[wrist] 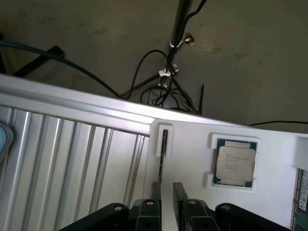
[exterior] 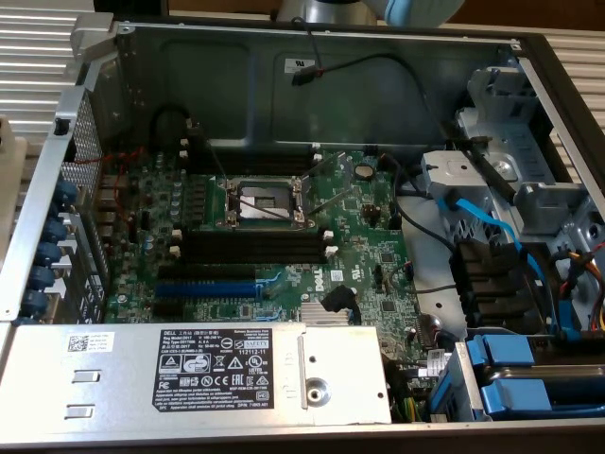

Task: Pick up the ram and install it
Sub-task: 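Pick up the ram and move it above insertion slot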

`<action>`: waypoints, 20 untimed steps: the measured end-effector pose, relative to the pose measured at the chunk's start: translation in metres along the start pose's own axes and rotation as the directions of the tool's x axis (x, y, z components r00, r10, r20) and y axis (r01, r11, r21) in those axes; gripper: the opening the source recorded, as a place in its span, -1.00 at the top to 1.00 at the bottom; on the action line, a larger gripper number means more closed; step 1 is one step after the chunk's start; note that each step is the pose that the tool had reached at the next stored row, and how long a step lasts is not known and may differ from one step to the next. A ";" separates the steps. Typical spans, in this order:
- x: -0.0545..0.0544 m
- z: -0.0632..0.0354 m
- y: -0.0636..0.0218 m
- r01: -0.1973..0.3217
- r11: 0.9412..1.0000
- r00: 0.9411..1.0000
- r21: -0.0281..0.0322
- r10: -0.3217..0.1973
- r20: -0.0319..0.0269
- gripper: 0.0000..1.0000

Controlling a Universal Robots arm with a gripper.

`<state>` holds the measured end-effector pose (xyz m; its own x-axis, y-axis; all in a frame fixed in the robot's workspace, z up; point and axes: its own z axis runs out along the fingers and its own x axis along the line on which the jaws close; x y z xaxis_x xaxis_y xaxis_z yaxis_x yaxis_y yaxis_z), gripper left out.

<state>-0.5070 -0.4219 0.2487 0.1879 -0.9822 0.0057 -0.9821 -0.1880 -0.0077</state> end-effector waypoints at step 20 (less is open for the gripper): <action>0.002 0.0037 -0.0039 0.000 1.000 1.000 0.001 0.000 0.006 0.34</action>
<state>-0.5028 -0.4230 0.2450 0.1881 -0.9821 -0.0003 -0.9821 -0.1881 -0.0088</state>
